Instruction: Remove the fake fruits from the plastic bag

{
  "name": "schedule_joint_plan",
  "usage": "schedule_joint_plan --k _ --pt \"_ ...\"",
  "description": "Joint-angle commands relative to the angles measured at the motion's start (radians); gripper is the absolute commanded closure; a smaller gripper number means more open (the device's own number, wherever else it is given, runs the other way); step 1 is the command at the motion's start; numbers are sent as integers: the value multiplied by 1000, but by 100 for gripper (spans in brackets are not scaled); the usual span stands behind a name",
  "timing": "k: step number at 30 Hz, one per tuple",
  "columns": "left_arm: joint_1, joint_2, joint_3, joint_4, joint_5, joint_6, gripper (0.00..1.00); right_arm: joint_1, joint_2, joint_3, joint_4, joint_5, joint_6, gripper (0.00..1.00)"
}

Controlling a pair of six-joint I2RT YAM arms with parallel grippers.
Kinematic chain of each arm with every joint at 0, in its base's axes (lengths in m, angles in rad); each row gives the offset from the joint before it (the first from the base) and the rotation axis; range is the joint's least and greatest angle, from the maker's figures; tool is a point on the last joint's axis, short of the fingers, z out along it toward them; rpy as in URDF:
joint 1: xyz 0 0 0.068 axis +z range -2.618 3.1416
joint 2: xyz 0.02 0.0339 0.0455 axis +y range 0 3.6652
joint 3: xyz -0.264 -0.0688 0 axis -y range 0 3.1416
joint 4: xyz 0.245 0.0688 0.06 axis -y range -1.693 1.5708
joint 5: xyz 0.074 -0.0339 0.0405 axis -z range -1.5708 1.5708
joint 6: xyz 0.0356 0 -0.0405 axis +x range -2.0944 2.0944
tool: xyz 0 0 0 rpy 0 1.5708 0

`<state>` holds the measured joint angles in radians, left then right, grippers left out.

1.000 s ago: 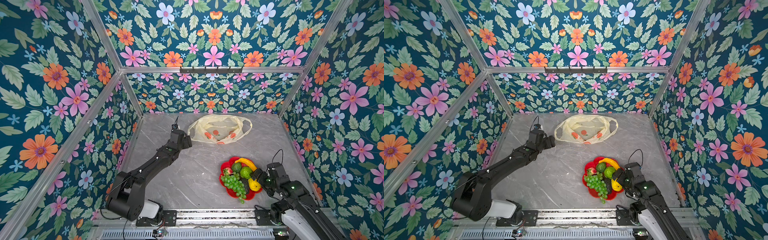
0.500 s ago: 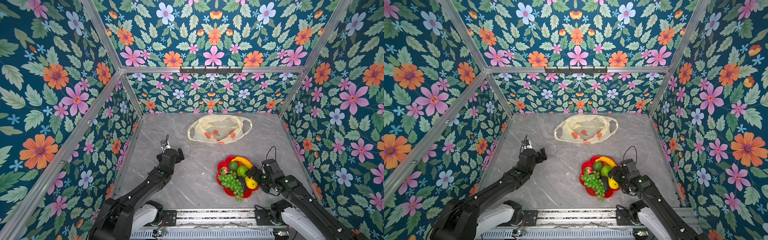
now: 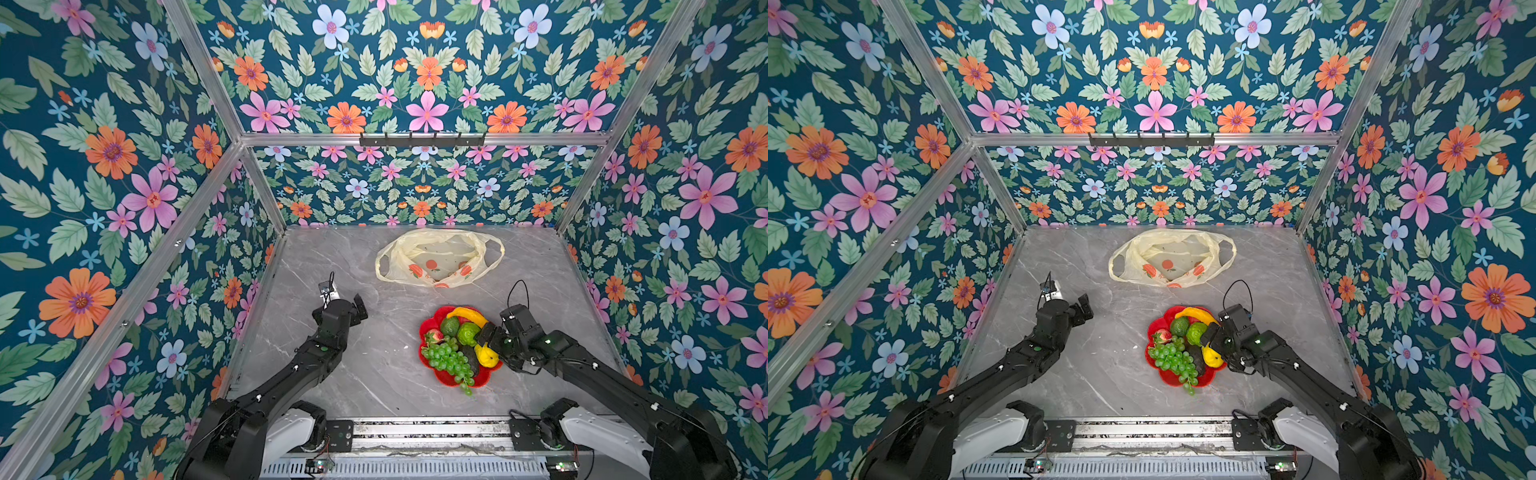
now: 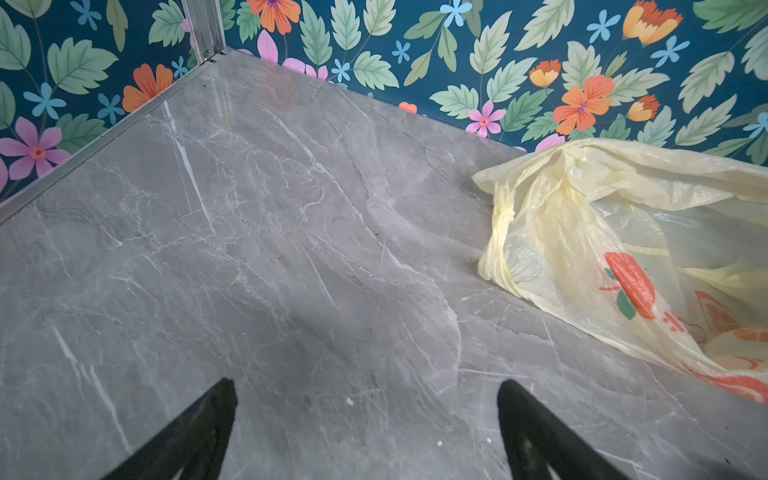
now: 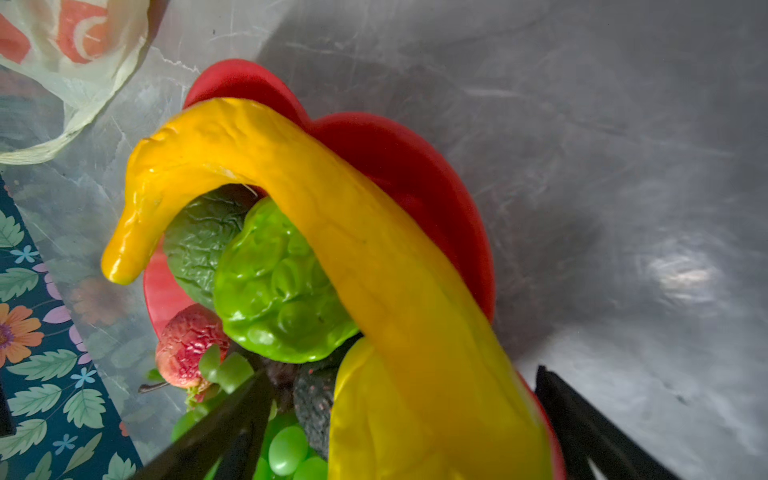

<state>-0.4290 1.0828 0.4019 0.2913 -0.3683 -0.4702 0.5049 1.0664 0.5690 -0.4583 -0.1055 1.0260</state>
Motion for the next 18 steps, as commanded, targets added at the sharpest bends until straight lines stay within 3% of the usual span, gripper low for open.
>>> schedule_joint_plan --k 1,18 --pt "1 -2 8 -1 -7 -7 0 20 55 29 65 6 19 1" --pt "1 8 20 -24 -23 -18 0 146 349 215 175 -37 22 1"
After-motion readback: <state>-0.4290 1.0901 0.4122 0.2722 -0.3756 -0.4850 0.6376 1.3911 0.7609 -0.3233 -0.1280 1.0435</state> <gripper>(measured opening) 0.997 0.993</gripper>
